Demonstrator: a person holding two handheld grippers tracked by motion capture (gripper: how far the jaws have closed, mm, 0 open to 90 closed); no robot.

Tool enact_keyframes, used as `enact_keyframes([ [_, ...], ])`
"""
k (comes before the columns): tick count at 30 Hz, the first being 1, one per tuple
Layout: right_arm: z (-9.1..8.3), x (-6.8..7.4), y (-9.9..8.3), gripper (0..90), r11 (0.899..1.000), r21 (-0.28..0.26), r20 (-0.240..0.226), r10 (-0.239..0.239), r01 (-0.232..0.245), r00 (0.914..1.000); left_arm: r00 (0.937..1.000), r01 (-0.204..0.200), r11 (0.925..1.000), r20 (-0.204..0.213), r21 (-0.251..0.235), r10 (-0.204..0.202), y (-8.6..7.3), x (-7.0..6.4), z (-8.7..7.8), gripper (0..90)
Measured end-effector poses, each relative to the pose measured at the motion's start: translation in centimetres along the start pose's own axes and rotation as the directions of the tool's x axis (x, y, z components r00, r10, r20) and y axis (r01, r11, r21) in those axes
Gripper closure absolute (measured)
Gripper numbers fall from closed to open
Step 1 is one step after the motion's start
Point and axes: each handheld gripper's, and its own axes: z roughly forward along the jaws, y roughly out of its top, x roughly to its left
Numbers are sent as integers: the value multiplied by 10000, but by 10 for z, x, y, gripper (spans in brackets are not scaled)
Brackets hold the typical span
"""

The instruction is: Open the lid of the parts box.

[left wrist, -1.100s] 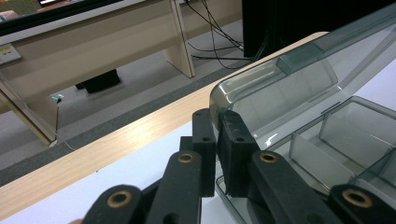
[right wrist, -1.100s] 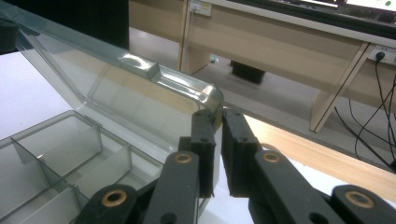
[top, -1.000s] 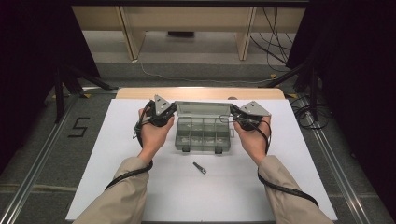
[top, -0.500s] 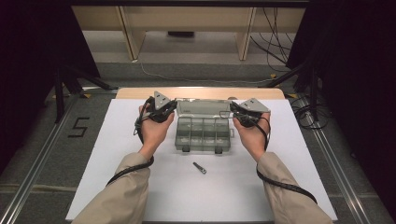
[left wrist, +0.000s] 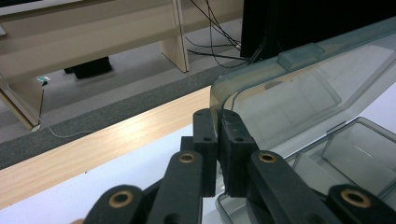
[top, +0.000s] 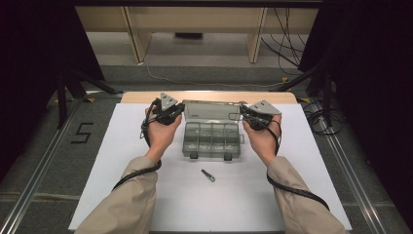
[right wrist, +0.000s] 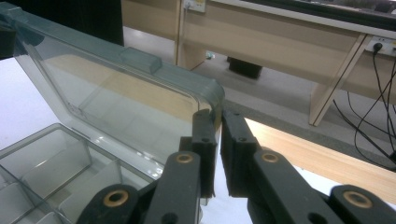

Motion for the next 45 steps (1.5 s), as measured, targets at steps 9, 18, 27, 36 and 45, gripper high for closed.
enact_keyframes([
  [9,2,-1,1,850,10000,51,13,71,-71,10000,9999,120,9999,58,70,-120,2,3,2,858],
  [18,4,-3,2,850,10000,31,85,64,-65,9999,9995,311,9995,77,82,-312,3,4,5,859],
  [27,7,-4,3,850,9999,-108,170,-49,51,9998,9984,550,9984,147,103,-552,4,6,8,859],
  [36,11,-6,4,849,9999,-129,197,37,-34,9998,9976,687,9976,120,123,-688,6,8,11,860],
  [45,15,-5,3,849,9993,14,129,361,-361,9993,9971,753,9971,113,128,-755,6,9,15,860],
])
